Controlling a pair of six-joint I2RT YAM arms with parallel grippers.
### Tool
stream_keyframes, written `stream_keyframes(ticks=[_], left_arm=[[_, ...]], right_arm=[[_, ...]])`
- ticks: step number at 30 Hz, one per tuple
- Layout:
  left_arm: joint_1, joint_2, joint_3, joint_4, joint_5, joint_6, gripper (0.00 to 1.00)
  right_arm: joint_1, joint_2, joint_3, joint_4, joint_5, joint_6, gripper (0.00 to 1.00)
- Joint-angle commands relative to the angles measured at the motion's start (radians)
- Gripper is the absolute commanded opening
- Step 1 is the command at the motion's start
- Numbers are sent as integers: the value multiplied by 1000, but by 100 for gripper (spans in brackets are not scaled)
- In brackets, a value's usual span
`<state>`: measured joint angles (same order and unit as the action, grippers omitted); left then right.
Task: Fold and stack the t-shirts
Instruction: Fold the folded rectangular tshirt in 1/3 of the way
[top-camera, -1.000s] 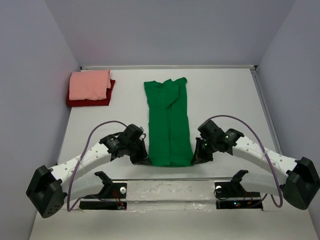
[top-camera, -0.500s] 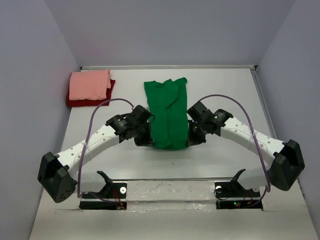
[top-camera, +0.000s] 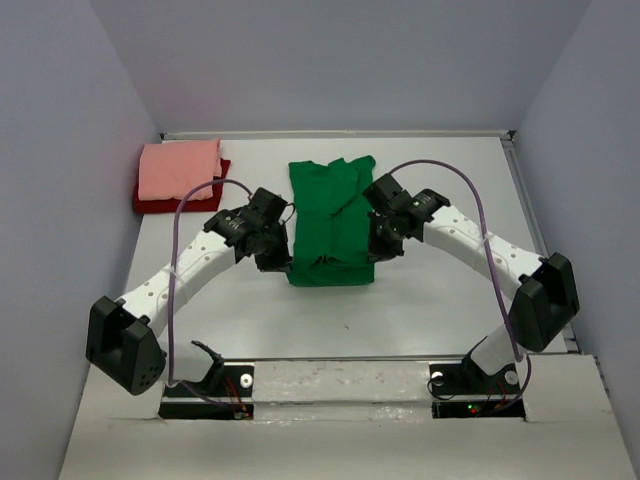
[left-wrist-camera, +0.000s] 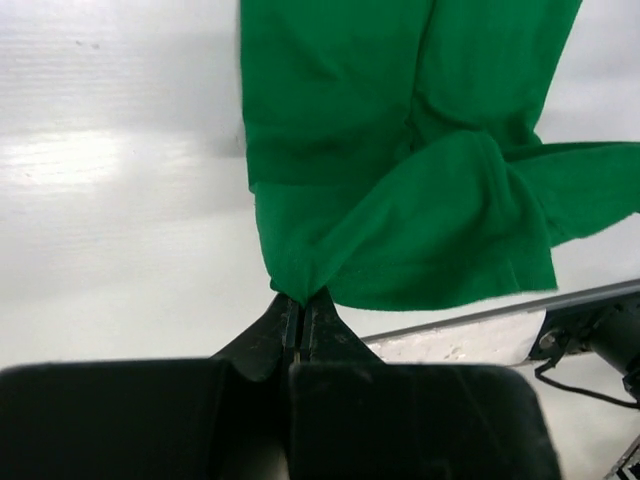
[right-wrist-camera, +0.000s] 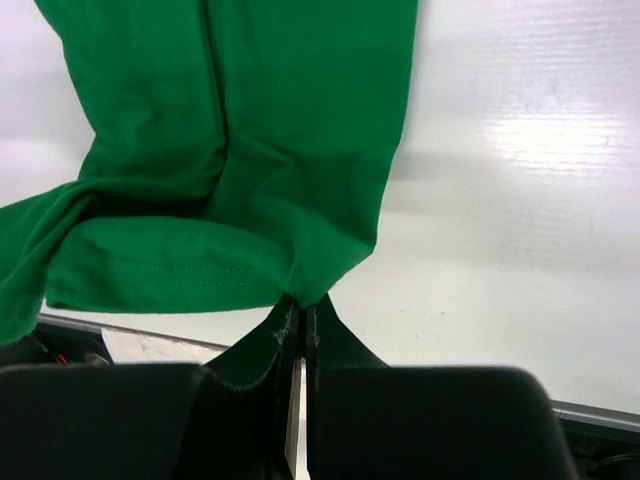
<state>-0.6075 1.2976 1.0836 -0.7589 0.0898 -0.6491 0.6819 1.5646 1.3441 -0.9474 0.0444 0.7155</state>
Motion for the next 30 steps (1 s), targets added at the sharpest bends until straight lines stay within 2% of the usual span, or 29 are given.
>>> stream_keyframes(ticks=[1, 13, 18, 24, 30], left_arm=[[66, 54, 79, -17, -7, 101, 0], [117, 278, 226, 53, 15, 177, 0], [133, 316, 260, 61, 19, 192, 0], [164, 385, 318, 67, 30, 223, 0], [198, 494, 445, 69, 51, 233, 0]], right_arm=[[-62, 12, 50, -16, 43, -39, 0], [-145, 166, 104, 56, -14, -154, 0], [-179, 229, 155, 61, -18, -189, 0], [-226, 322, 256, 61, -34, -248, 0], [-275, 437, 388, 42, -73, -291, 0]])
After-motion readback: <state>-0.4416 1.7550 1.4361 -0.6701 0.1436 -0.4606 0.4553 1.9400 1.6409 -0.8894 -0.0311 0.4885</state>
